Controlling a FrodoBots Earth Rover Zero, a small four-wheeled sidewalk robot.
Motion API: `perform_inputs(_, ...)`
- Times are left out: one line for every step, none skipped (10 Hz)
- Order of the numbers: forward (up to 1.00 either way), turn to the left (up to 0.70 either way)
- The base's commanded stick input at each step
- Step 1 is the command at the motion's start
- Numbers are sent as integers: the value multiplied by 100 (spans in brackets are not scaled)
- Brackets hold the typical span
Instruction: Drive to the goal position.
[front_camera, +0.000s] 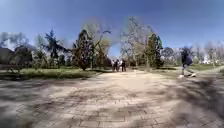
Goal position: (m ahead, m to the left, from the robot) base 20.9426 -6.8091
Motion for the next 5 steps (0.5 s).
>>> perform_inputs(85, 0)
perform_inputs(85, 0)
perform_inputs(85, 0)
perform_inputs(85, 0)
perform_inputs(85, 0)
